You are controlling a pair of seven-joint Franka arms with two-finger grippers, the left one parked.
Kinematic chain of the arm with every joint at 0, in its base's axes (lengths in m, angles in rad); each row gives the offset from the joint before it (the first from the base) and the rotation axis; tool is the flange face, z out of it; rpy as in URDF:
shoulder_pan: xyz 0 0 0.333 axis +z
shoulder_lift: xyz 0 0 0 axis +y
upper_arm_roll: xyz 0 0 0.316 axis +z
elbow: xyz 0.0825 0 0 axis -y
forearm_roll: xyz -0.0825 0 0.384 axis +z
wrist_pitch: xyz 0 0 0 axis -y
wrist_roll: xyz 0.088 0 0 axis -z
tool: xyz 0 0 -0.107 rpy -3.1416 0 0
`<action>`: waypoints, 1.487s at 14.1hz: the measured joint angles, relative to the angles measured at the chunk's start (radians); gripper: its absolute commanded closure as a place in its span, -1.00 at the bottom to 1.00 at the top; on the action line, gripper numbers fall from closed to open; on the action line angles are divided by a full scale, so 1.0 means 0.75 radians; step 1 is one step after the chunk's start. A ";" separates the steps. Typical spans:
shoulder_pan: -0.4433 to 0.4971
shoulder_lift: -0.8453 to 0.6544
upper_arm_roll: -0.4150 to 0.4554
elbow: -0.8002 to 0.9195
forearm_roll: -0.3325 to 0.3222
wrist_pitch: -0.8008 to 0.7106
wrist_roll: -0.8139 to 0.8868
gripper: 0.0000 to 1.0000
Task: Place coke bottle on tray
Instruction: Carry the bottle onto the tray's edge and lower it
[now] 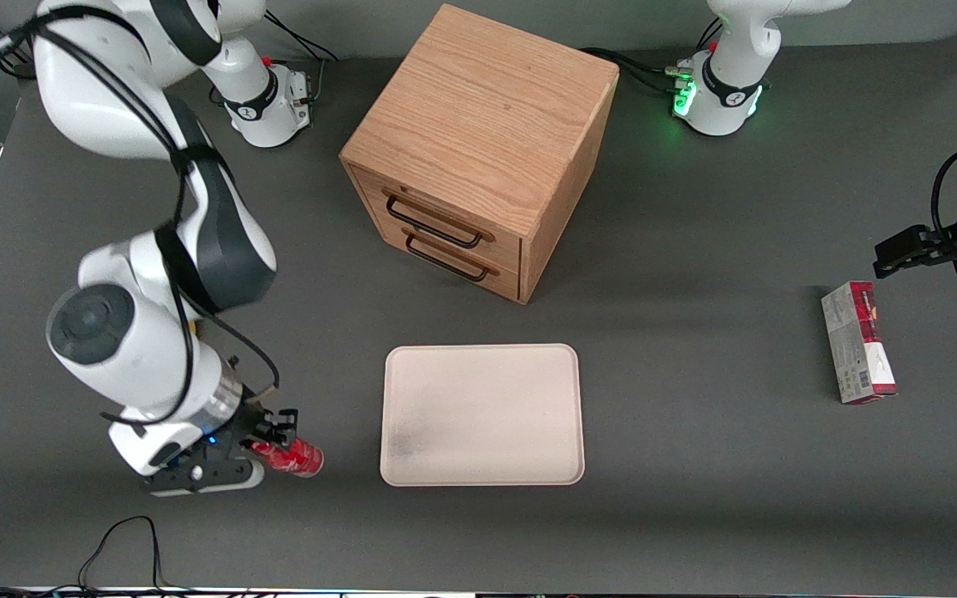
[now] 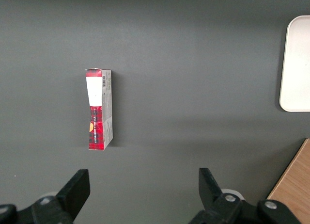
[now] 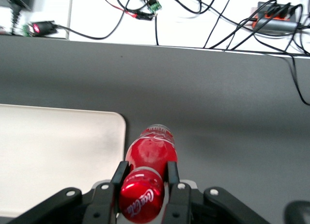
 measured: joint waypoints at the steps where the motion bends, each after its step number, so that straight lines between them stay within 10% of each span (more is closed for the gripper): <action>1: 0.021 -0.037 0.001 -0.023 0.000 -0.007 0.076 1.00; 21: 0.120 0.119 0.035 -0.301 0.000 0.496 0.361 1.00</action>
